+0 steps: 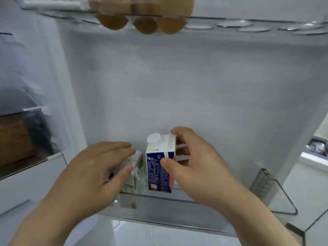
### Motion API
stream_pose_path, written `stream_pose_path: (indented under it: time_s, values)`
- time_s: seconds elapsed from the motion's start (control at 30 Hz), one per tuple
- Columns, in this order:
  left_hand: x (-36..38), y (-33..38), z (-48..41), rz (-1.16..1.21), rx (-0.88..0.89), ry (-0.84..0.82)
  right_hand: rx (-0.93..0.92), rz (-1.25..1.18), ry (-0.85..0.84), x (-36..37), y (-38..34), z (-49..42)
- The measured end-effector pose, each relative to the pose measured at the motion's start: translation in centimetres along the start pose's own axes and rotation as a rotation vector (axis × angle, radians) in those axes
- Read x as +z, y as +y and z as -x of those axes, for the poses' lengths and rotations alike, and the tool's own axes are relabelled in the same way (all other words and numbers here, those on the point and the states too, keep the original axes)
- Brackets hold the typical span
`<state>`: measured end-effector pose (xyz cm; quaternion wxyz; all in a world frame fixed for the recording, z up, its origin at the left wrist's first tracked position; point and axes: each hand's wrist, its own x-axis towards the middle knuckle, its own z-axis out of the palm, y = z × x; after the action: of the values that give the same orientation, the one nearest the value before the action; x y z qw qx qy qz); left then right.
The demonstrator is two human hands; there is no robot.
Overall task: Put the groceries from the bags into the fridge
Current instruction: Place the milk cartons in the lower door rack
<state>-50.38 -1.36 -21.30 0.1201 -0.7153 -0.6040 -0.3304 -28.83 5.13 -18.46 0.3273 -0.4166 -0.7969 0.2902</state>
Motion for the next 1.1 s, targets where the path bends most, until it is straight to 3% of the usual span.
stream_pose_path:
  time_s: [0.17,0.37,1.1]
  values:
    - [0.3,-1.4,0.0,0.017,0.101,-0.089,0.106,0.15,-0.038,0.8,0.1,0.0]
    - [0.5,-1.6,0.1,0.021,0.103,-0.109,0.174,0.219,-0.061,1.7,0.4,-0.8]
    - [0.8,-2.2,0.2,0.022,0.087,-0.136,0.147,0.222,-0.139,2.4,0.1,-1.4]
